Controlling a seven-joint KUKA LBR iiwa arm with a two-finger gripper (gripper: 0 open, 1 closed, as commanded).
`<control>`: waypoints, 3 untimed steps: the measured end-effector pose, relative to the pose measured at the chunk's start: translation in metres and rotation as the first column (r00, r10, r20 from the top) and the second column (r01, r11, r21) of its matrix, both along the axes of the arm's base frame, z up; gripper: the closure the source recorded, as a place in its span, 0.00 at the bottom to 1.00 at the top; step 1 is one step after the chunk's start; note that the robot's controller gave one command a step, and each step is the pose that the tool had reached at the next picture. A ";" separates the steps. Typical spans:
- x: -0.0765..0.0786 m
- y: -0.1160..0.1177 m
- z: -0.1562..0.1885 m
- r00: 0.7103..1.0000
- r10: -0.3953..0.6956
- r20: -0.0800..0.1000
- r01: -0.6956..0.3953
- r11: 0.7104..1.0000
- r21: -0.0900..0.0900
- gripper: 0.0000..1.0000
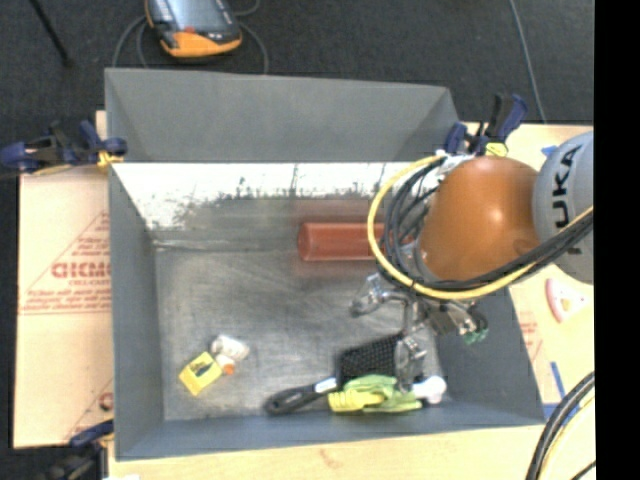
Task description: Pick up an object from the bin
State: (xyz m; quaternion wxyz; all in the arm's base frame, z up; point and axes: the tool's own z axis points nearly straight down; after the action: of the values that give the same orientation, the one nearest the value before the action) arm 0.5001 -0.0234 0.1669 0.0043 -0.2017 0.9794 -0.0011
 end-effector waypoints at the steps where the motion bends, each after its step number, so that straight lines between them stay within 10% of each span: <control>1: -0.003 0.010 -0.089 0.961 0.276 0.021 -0.276 0.961 -0.002 1.00; 2: -0.003 0.010 -0.089 0.961 0.276 0.021 -0.276 0.961 -0.002 1.00; 3: -0.009 -0.021 0.073 0.956 0.292 -0.003 -0.292 0.956 -0.001 1.00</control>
Offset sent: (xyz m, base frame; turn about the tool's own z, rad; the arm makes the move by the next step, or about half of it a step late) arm 0.0000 0.0000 0.0000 0.0000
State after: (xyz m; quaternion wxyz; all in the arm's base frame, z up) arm 0.4911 -0.0447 0.2398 0.0029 -0.3441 0.9389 -0.0010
